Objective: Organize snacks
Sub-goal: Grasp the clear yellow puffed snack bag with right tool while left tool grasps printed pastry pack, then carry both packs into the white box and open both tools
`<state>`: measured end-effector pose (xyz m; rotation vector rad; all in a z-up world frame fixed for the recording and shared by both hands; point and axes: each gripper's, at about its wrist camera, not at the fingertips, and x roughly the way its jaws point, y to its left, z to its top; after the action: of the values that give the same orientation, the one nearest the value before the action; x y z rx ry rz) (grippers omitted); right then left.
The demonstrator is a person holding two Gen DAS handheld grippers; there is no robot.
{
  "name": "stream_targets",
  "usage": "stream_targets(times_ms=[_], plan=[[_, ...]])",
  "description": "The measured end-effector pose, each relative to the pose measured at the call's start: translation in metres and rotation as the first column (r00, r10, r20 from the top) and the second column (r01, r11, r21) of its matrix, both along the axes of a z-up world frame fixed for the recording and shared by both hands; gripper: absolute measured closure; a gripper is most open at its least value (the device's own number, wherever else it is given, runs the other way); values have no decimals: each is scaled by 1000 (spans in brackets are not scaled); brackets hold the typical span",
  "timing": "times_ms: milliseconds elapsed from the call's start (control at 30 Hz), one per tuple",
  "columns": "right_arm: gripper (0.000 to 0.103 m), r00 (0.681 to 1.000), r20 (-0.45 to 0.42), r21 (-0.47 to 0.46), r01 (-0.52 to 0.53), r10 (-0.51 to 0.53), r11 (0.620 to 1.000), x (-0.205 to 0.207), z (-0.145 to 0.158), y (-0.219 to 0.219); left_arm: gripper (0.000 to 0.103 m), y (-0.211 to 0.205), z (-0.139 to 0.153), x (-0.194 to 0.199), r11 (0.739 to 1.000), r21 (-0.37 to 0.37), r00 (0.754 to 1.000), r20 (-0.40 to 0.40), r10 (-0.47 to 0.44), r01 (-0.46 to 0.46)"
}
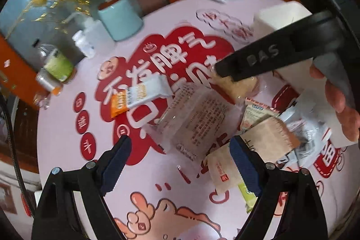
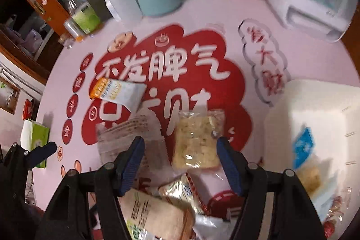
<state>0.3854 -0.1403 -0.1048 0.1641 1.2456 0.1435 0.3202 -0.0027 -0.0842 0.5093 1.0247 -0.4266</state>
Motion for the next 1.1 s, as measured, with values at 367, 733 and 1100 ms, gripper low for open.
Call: stream_targets(times_ms=[367,733,1100], plan=[[45,997,-77,-161,-27,14,987,16,-48,4,15,-17,-45,29,995,76,996,-68,-56,61],[49,997,-72,-86,-9,3,996,5,-46,-10,5,-23,-68,67,999,33,990,-135,36,-32],[53,1000,-7,8,7,-7,1000,-15,-26,-11,35,-9,-60,60,946,35,945,-38,324,-323]])
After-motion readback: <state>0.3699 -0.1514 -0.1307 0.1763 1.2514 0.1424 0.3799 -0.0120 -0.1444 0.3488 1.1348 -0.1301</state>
